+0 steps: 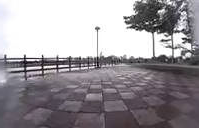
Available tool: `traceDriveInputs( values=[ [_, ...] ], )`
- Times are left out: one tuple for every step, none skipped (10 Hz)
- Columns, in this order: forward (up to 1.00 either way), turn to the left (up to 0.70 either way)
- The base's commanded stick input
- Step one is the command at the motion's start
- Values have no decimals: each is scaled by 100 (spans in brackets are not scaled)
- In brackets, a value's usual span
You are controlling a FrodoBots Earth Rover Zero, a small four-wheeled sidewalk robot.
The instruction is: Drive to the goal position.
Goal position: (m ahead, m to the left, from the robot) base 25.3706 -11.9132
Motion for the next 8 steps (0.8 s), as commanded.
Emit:
traceDriveInputs(
  values=[
    [100,0],
    [100,0],
    [100,0],
    [100,0],
    [100,0],
    [100,0],
    [100,0],
    [100,0]
  ],
)
